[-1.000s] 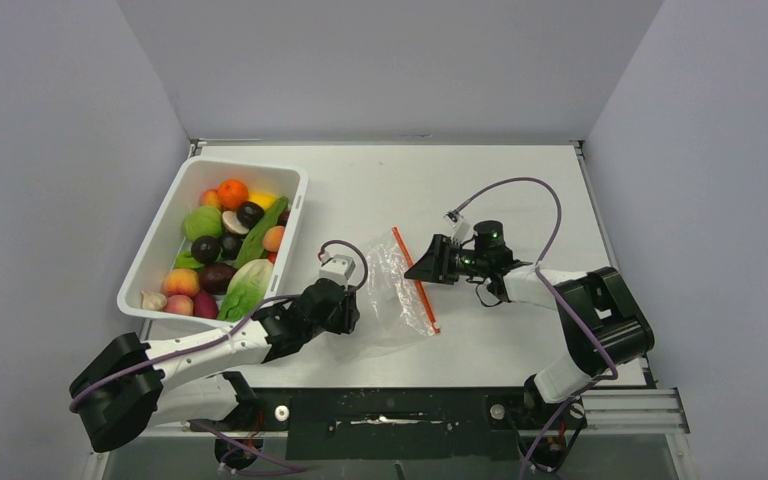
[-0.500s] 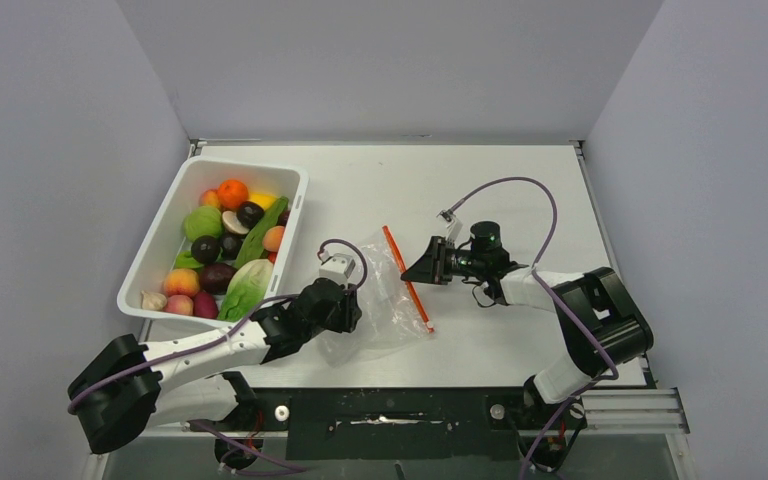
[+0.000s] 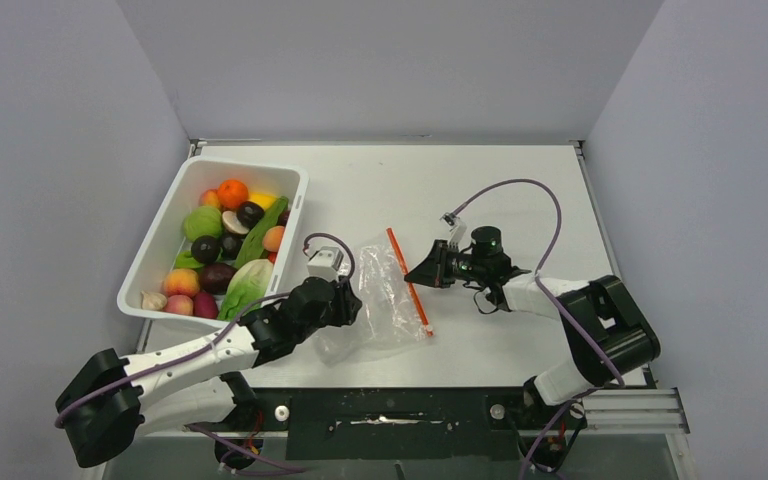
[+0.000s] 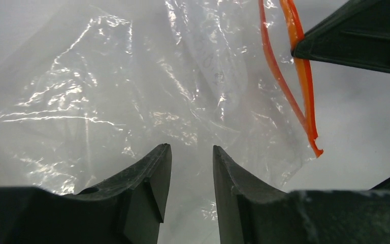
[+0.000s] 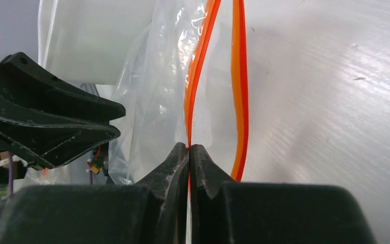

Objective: Place the food in the zip-top bag and seal the zipper
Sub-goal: Pick up the zipper food storage bag at the center of the board.

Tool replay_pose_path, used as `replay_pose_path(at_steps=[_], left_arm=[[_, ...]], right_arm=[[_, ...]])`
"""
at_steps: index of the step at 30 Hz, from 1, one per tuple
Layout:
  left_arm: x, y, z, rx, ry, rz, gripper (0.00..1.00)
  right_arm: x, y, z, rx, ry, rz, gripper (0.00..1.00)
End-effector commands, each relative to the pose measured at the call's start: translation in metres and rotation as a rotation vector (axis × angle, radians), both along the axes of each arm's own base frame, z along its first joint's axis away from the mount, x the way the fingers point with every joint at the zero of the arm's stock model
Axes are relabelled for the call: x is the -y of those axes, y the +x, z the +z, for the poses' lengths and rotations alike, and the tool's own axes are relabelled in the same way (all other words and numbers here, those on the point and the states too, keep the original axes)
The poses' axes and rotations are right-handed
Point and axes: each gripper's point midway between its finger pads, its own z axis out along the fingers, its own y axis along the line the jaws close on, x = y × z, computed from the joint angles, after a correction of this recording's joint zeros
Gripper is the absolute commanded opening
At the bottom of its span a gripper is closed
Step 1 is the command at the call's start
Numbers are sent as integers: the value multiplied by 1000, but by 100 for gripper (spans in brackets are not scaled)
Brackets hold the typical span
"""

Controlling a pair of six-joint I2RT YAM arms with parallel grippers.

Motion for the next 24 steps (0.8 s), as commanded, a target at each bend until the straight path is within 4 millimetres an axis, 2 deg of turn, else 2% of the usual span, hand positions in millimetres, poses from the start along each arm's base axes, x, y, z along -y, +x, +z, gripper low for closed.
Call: replay_pose_path(at_steps=[1, 5, 6, 11, 13, 17, 20, 24], left_arm=[[-3, 29, 59, 103, -117, 146, 38], [-1, 40, 85, 115, -164, 154, 41], [2, 43, 99, 130, -190, 149, 43], [21, 42, 146, 222, -277, 30, 57], [24, 40, 160, 249, -306, 7, 61], [27, 38, 180, 274, -351, -15, 62], [34, 37, 190, 262, -408, -27, 62], [48, 38, 204, 277, -443, -78, 62]], right_arm=[[5, 23, 50, 282, -122, -73, 0], [23, 25, 70, 366, -235, -133, 0], [29, 26, 76, 388, -259, -153, 0], [49, 30, 123, 517, -339, -211, 0], [56, 29, 141, 560, -369, -230, 0], [67, 25, 168, 619, -438, -254, 0], [64, 20, 177, 634, -440, -238, 0], [43, 13, 174, 616, -395, -199, 0]])
